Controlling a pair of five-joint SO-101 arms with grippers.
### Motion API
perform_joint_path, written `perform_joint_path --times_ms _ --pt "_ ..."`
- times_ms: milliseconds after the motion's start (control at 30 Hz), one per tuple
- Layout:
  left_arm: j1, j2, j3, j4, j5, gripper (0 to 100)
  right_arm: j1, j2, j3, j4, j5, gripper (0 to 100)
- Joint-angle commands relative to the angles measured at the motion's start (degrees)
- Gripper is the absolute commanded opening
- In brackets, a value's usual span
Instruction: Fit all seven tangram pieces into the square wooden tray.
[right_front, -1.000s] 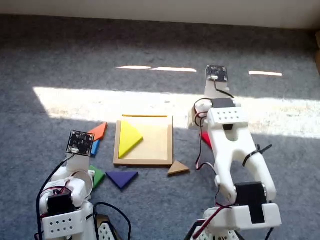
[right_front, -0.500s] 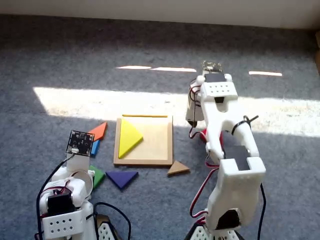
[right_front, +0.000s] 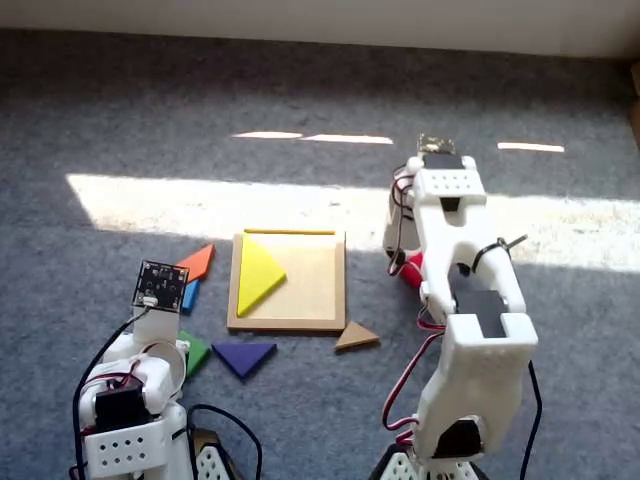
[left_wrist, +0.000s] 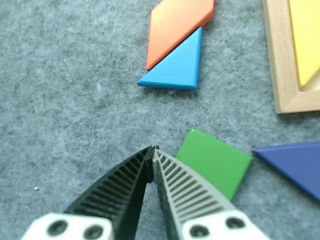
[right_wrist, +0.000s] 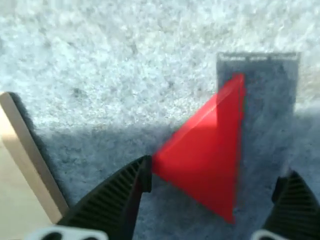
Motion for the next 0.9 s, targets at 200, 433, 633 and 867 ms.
perform_joint_path --times_ms 200,433,633,867 --pt "-0.7 -1.3 1.2 0.4 0.4 1 0.2 -1.1 0.8 -2.2 1.6 36.1" --pt "-0.7 -1.3 1.2 0.4 0.4 1 -2.2 -1.0 1.4 -2.5 3.8 36.1" --pt "-0.7 -1.3 1.2 0.4 0.4 1 -1.9 -1.0 2.3 -2.6 4.0 36.1" --pt "-0.7 -1.3 1.2 0.4 0.4 1 -1.9 -1.0 4.4 -2.5 5.3 35.8"
